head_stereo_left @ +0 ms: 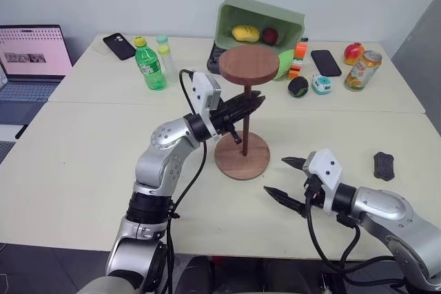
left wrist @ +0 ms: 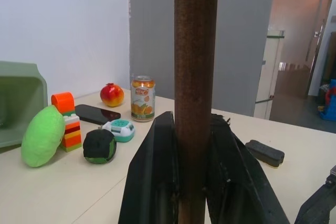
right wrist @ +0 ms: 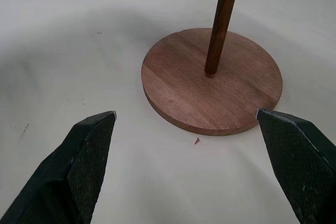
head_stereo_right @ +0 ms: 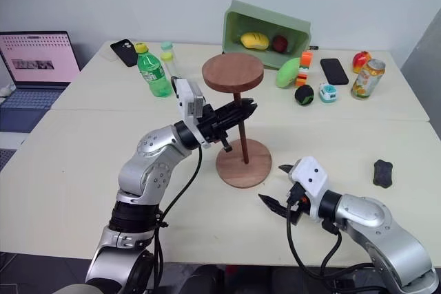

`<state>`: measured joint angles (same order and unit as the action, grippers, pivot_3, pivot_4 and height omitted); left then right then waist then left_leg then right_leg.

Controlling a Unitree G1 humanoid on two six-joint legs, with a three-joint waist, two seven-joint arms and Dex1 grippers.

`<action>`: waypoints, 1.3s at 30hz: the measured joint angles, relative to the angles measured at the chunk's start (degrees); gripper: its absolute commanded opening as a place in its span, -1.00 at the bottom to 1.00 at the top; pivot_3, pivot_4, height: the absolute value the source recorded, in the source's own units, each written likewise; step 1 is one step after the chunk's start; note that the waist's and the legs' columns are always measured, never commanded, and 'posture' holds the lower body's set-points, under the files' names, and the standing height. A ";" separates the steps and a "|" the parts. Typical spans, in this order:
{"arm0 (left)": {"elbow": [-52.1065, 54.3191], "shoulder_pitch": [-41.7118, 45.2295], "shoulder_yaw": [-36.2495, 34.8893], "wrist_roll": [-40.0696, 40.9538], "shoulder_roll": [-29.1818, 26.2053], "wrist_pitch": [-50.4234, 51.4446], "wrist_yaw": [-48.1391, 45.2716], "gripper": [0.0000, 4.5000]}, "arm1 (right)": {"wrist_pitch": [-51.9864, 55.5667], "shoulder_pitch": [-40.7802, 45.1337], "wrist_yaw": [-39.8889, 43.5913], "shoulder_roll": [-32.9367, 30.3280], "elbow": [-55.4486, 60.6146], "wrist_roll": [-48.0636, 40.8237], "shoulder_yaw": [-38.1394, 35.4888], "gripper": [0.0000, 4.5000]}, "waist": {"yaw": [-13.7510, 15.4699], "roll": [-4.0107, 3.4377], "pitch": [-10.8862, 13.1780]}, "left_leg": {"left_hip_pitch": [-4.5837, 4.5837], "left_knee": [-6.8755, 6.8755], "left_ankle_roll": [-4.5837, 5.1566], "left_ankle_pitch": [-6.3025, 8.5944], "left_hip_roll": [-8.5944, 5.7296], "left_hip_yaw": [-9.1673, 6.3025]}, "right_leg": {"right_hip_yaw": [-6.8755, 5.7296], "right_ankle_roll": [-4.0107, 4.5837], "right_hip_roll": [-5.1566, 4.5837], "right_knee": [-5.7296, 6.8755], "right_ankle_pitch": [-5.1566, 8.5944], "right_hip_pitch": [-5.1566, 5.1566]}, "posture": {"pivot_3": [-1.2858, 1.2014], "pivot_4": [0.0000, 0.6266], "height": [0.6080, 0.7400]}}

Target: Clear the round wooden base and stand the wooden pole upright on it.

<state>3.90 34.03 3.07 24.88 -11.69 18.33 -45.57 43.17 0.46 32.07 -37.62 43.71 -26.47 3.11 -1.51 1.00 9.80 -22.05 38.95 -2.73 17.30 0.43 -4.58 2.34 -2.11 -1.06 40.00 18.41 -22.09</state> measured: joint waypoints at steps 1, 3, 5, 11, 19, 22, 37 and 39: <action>-0.02 0.00 0.06 -0.16 0.09 -0.19 0.03 -0.88 | 0.08 0.00 -0.01 0.07 0.14 -0.11 0.00 1.00 | 0.00 0.00 0.00 | 0.00 0.00 0.00 0.00 0.00 0.00 | 0.00 0.00 0.00 0.00 0.00 0.00 | 0.03 -0.52 1.00; -0.04 0.00 0.07 -0.33 0.10 -0.46 0.12 -0.88 | 0.47 0.02 -0.05 0.09 0.46 -0.22 0.00 1.00 | 0.00 0.00 0.00 | 0.00 0.00 0.00 0.00 0.00 0.00 | -0.01 0.00 0.00 0.00 0.00 0.00 | 0.03 -0.52 1.00; -0.07 0.00 0.07 -0.50 0.07 -0.78 0.22 -0.88 | 1.14 0.18 -0.09 0.09 0.72 -0.71 -0.01 1.00 | 0.00 0.00 0.00 | 0.00 0.00 0.01 0.00 0.00 0.00 | 0.00 0.00 0.00 0.00 0.00 0.00 | 0.03 -0.52 1.00; -0.07 -0.72 -0.08 -0.50 -0.96 -0.85 1.19 -0.88 | 2.88 1.40 -0.80 0.08 1.17 -1.85 -0.03 1.00 | -0.01 0.00 0.00 | 0.00 0.00 0.01 0.00 0.00 0.00 | 0.00 0.00 0.00 0.00 0.00 0.00 | 0.03 -0.52 1.00; -0.07 -0.79 -0.20 -0.35 -1.39 -0.28 2.33 -0.88 | 4.06 2.91 -1.13 0.09 1.17 -2.00 -0.02 1.00 | 0.01 0.00 0.00 | 0.00 0.00 0.01 0.01 0.00 0.00 | -0.01 0.00 0.00 -0.01 0.00 0.00 | 0.03 -0.52 1.00; -0.19 -0.80 -0.20 -0.37 -1.23 -0.41 2.49 -0.88 | 4.48 3.05 -1.13 0.14 1.17 -2.40 -0.02 1.00 | 0.01 0.00 0.00 | 0.00 0.00 0.01 0.01 0.00 -0.01 | -0.01 0.00 0.00 -0.01 0.00 0.00 | 0.03 -0.52 1.00; -2.44 -2.15 0.08 -1.05 0.09 -4.75 1.46 -0.88 | 5.02 3.00 -1.66 0.07 1.99 -3.91 -0.01 1.00 | 0.02 0.00 0.00 | 0.01 0.00 0.01 0.01 -0.01 -0.01 | -0.01 0.00 0.00 -0.02 0.00 0.02 | 0.03 -0.52 1.00; -2.53 -2.53 0.08 -1.16 0.05 -5.53 1.14 -0.88 | 5.02 2.95 -1.72 0.04 2.18 -3.92 -0.01 1.00 | 0.02 0.00 0.00 | 0.01 0.00 0.01 0.01 0.00 -0.02 | -0.02 0.00 0.00 -0.02 0.00 0.02 | 0.03 -0.52 1.00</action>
<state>1.37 31.49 3.16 23.72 -11.64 12.80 -44.43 48.19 3.40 30.35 -37.59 45.89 -30.39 3.10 -1.49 1.00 9.80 -22.04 38.95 -2.72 17.31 0.43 -4.59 2.32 -2.11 -1.06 39.99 18.41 -22.07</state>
